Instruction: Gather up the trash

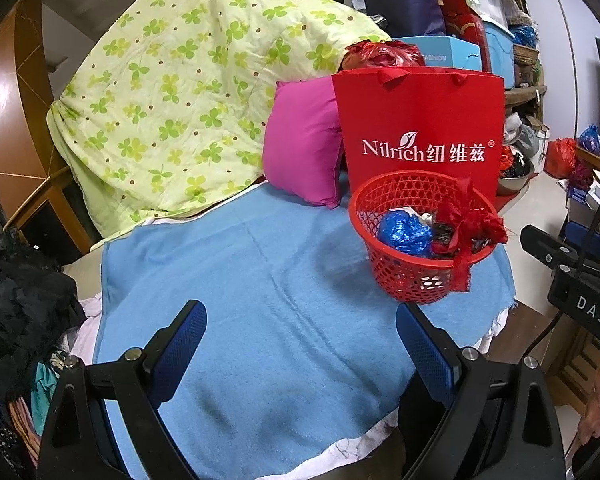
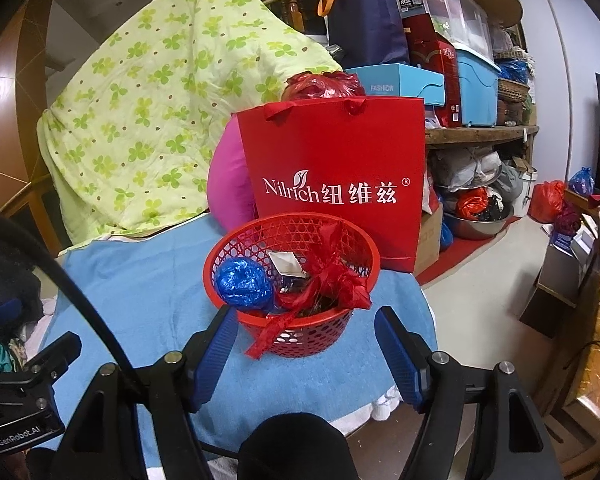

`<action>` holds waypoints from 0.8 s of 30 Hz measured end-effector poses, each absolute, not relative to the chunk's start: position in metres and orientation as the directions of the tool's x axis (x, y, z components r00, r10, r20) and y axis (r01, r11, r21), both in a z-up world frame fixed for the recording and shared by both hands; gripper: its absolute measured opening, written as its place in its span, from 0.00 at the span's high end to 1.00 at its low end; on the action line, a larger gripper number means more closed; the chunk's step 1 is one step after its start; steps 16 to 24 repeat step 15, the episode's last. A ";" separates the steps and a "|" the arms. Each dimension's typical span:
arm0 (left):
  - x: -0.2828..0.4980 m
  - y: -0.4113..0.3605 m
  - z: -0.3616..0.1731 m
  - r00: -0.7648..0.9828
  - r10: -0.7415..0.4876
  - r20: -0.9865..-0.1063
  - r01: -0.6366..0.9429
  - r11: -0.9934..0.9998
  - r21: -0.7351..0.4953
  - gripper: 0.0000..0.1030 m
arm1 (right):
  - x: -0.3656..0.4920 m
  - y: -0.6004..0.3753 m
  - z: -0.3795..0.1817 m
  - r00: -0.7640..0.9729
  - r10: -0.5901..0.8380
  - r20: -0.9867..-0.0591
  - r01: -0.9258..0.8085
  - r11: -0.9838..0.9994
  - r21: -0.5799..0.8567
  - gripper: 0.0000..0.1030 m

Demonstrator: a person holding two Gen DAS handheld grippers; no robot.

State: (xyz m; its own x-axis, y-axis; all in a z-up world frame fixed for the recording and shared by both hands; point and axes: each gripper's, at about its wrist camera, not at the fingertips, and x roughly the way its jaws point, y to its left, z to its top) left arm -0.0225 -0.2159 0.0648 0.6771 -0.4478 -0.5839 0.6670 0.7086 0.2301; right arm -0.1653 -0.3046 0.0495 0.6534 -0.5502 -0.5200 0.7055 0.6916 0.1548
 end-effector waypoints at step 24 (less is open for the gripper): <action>0.002 -0.208 0.056 0.659 -0.487 -0.573 0.683 0.707 0.185 0.07 | -0.140 -0.298 0.049 0.656 -0.556 -0.510 0.700 0.701 0.135 0.28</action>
